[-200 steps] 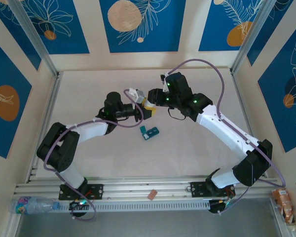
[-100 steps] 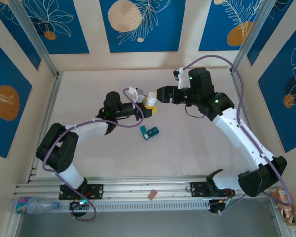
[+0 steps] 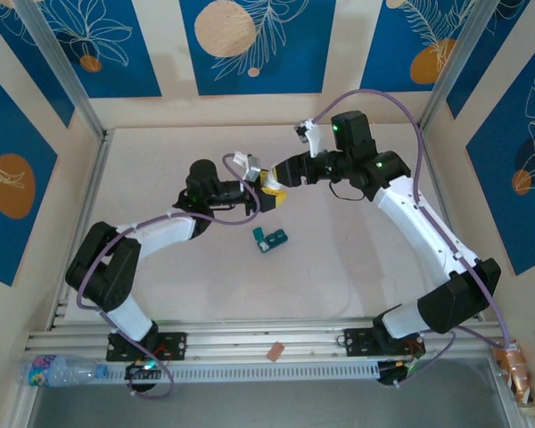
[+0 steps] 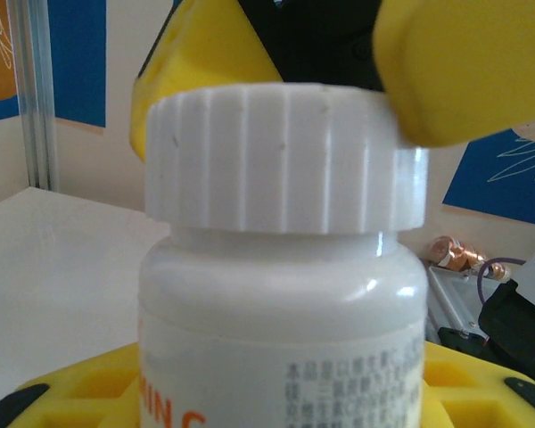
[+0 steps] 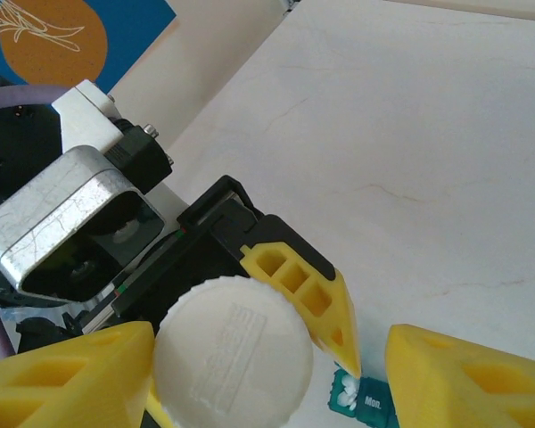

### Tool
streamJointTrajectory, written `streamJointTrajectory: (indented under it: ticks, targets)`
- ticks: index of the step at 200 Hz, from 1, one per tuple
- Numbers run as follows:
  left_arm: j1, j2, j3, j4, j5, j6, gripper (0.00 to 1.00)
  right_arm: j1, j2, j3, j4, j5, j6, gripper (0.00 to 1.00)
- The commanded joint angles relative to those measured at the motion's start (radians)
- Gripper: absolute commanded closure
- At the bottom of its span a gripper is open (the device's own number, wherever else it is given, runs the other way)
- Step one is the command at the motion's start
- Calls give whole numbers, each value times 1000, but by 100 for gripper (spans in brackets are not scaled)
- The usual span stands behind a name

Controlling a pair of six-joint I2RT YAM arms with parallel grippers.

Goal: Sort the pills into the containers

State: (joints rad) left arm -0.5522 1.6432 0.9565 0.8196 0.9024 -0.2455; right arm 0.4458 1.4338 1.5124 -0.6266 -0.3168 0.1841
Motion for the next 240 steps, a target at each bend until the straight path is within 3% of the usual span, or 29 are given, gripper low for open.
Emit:
streamJointTrajectory:
  ticks: [1,39,74,90,111,143,172,214,225,240]
  targets:
    - [-3,10,30,31,45,-12,100,7,16,35,-27,-22,-19,35]
    - [-2,14,33,38,47,-16,100,14,27,38,-34,-28,-15,40]
    - [-3,13,33,36,47,-18,100,21,24,25,-36,-21,-11,61]
    - [-2,12,34,37,43,-18,100,29,15,7,-27,1,12,65]
    - [-3,9,29,38,14,-11,100,63,-4,-34,-1,113,106,73]
    - [-17,-27,-8,24,-168,75,100,153,-18,-104,-3,418,411,73]
    - [-36,-57,-22,-34,-314,157,100,229,-8,-149,37,544,538,73]
    - [-41,-51,-27,-45,-336,170,100,227,23,-95,19,549,531,71]
    - [-41,-44,-26,-44,-330,168,100,205,13,-72,10,521,509,65]
    - [-38,-35,-22,-40,-309,159,100,163,-19,-49,4,465,475,50]
